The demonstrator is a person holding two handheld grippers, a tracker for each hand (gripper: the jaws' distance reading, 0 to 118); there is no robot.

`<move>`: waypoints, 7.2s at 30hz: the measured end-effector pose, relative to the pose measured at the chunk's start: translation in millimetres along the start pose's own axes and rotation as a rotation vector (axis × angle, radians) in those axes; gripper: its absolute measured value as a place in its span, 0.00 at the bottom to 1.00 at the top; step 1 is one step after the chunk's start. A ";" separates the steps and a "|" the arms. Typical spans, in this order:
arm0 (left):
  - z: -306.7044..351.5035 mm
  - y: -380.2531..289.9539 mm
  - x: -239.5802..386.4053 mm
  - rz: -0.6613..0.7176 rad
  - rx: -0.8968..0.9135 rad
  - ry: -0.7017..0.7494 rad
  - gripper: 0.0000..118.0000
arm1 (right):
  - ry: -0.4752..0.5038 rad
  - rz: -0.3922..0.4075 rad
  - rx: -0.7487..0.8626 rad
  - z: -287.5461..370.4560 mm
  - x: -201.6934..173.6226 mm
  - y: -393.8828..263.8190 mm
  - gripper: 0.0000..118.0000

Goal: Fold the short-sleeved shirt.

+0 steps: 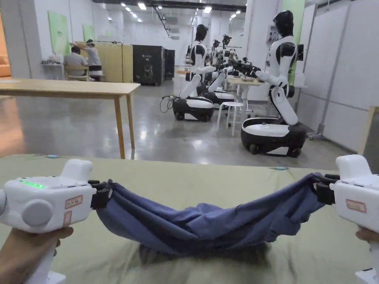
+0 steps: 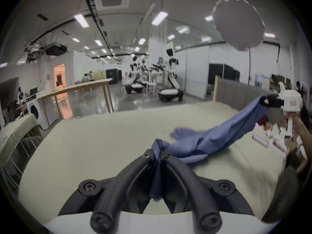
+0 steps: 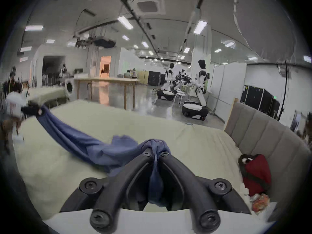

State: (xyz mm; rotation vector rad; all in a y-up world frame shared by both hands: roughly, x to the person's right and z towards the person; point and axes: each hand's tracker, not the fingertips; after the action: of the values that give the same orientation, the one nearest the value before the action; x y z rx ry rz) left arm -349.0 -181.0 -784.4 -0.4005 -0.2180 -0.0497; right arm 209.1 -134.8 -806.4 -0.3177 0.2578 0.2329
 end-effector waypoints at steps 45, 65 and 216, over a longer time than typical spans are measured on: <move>105.7 -144.2 13.0 0.153 -0.281 0.037 0.47 | 0.126 -0.060 0.126 225.4 -63.6 -87.8 0.00; 56.6 -209.6 15.3 0.024 -0.442 -0.092 0.05 | 0.143 -0.068 0.010 196.6 -65.5 -109.4 0.00; 79.1 -136.8 -20.2 0.292 -0.181 -0.150 0.05 | 0.198 -0.058 -0.099 107.1 -4.2 -80.6 0.04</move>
State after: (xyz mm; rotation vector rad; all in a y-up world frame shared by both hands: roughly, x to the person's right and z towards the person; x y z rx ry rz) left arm -397.0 -275.7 -665.7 -0.6137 -0.3026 0.2498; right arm 249.3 -174.1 -684.6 -0.4464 0.4329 0.1575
